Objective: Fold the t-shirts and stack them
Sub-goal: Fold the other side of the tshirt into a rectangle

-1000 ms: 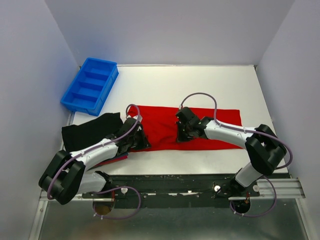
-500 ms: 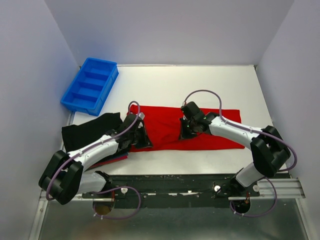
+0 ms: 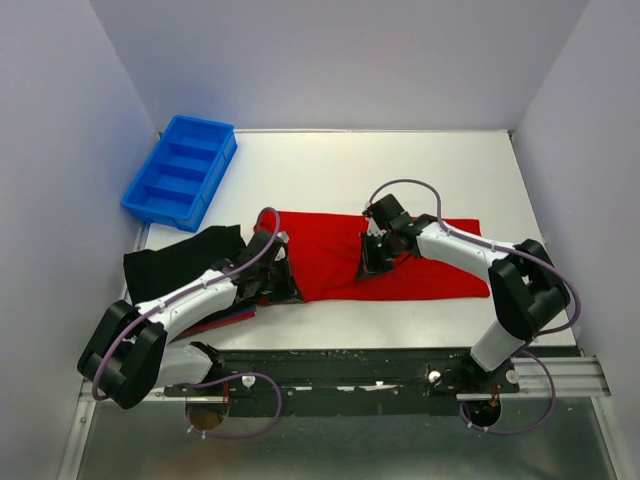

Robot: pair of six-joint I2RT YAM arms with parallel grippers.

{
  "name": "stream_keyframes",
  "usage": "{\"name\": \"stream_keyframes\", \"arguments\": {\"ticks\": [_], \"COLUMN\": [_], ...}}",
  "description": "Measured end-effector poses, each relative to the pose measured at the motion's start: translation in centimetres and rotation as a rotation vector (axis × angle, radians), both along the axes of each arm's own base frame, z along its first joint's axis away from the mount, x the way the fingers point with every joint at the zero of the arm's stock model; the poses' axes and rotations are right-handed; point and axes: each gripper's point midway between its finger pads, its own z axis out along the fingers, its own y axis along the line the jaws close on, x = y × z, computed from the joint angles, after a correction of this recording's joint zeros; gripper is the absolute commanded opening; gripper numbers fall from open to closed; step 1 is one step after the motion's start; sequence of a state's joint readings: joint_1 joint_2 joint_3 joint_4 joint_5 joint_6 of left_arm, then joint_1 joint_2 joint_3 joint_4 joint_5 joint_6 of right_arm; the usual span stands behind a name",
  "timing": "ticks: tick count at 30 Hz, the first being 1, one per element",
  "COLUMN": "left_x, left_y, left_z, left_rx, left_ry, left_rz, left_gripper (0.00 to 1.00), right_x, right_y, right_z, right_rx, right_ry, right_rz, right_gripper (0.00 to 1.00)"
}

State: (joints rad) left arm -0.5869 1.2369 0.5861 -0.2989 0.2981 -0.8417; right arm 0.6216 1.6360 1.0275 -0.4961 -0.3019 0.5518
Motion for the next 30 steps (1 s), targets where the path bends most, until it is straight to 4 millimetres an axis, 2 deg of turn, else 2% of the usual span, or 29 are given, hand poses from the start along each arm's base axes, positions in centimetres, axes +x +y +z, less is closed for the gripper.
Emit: {"name": "stream_keyframes", "arguments": {"ticks": [8, 17, 18, 19, 20, 21, 23, 26, 30], "left_x": [-0.5, 0.2, 0.3, 0.4, 0.5, 0.6, 0.5, 0.2, -0.3], "left_y": [0.8, 2.2, 2.4, 2.5, 2.6, 2.6, 2.2, 1.7, 1.5], "left_z": [-0.7, -0.8, -0.7, -0.6, -0.5, -0.4, -0.1, 0.1, 0.1], "left_rx": [0.045, 0.061, 0.058, 0.056, 0.053, 0.048, 0.026, -0.019, -0.043], "left_ry": [0.029, 0.049, 0.049, 0.049, 0.043, 0.041, 0.035, 0.027, 0.031], "left_rz": [-0.003, 0.039, 0.046, 0.051, 0.052, 0.054, 0.044, 0.035, 0.032], "left_gripper": [0.00, 0.00, 0.09, 0.32, 0.44, 0.52, 0.56, 0.56, 0.50], "right_x": [0.0, -0.1, -0.2, -0.1, -0.2, -0.2, -0.3, -0.3, -0.3], "right_y": [-0.2, -0.2, -0.2, -0.1, -0.1, -0.1, 0.0, 0.1, 0.1], "right_z": [-0.5, -1.1, -1.2, -1.2, -1.2, -1.2, -1.2, -1.1, -1.1], "right_rx": [0.032, 0.046, 0.050, 0.053, 0.054, 0.056, 0.061, 0.066, 0.068], "right_ry": [0.056, 0.093, 0.097, 0.099, 0.100, 0.103, 0.106, 0.110, 0.110], "right_rz": [0.001, 0.004, 0.006, 0.006, 0.007, 0.007, 0.010, 0.013, 0.014], "right_gripper": [0.03, 0.04, 0.04, 0.05, 0.05, 0.05, 0.05, 0.05, 0.06]}}
